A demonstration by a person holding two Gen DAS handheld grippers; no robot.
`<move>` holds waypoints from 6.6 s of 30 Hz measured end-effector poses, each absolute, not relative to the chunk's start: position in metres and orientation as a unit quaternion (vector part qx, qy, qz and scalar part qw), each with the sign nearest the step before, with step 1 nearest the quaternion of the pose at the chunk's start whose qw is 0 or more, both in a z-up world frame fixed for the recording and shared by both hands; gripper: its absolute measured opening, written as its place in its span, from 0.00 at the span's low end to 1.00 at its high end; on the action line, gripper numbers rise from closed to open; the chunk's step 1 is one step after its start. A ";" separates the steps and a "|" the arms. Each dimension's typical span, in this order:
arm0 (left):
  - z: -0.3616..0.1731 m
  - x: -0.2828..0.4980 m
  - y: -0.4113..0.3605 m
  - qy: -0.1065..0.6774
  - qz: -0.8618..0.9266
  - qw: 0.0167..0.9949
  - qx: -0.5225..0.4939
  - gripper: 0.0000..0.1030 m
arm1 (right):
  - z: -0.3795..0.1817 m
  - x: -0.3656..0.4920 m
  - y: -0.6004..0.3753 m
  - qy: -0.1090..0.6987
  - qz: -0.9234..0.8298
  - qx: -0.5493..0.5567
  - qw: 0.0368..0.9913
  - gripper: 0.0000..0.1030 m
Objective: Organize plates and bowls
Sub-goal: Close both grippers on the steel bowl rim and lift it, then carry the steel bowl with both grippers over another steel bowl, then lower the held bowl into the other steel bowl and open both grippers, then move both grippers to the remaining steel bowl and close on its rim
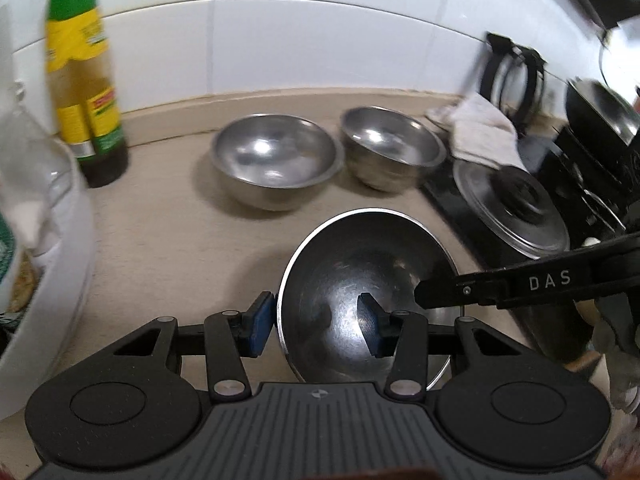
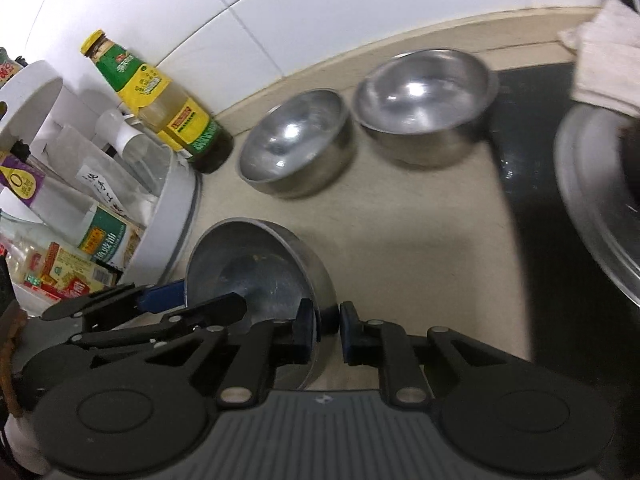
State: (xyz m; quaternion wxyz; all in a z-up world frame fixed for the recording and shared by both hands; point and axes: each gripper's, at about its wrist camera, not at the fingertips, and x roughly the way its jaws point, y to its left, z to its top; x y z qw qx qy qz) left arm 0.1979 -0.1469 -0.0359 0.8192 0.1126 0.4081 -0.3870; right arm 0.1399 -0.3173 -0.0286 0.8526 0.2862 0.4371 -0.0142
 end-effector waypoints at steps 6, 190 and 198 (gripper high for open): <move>-0.035 0.179 -0.156 0.409 -0.406 0.808 0.125 0.51 | -0.028 0.112 -0.327 0.441 -0.028 0.307 0.843 0.15; 0.032 0.214 -0.212 0.395 -0.365 0.834 0.125 0.46 | 0.046 0.181 -0.381 0.501 -0.049 0.153 0.850 0.16; 0.022 0.242 -0.257 0.404 -0.362 0.830 0.130 0.52 | 0.039 0.217 -0.405 0.497 -0.058 0.154 0.852 0.16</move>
